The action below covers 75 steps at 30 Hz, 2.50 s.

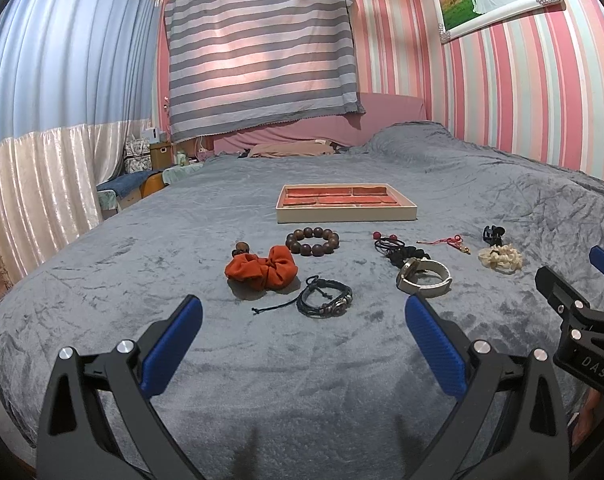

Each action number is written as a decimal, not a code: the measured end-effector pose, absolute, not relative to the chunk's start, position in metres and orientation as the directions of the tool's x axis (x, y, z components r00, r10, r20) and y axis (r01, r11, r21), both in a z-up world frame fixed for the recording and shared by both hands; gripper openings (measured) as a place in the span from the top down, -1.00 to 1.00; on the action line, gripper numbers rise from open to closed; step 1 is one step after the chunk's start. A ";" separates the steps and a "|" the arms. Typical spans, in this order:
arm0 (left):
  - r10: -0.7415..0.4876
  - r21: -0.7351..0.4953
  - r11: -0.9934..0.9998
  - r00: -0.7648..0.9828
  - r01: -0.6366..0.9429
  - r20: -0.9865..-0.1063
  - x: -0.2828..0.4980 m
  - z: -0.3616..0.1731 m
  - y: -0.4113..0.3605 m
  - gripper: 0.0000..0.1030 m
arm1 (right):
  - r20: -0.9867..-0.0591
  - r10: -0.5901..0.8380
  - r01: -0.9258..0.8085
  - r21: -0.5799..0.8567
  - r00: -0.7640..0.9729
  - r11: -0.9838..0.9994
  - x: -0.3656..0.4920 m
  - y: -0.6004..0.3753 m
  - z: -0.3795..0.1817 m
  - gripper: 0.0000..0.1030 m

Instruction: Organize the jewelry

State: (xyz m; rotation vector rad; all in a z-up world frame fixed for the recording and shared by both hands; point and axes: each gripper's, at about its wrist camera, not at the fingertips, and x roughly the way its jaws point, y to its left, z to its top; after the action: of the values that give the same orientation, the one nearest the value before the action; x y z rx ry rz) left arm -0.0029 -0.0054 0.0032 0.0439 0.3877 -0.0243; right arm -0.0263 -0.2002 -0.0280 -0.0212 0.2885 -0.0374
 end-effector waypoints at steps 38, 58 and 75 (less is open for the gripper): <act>-0.033 0.036 0.998 0.921 0.051 -0.389 -0.001 0.002 -0.007 -0.92 | -0.295 -0.040 0.036 -0.020 0.955 0.999 -0.024 -0.201 -0.031 -0.92; -0.033 0.028 0.998 0.915 0.048 -0.401 0.001 -0.002 -0.006 -0.92 | -0.299 -0.042 0.038 -0.021 0.953 0.999 -0.023 -0.201 -0.033 -0.92; -0.038 0.025 0.998 0.906 0.054 -0.422 0.016 -0.006 -0.005 -0.92 | -0.334 -0.031 0.028 -0.014 0.942 1.000 -0.015 -0.203 -0.033 -0.92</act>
State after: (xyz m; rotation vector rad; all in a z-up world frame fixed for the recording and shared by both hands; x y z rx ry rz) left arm 0.0158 -0.0052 -0.0061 0.0358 0.4345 -0.0475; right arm -0.0152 -0.2035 -0.0328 -0.0096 0.3406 -0.0301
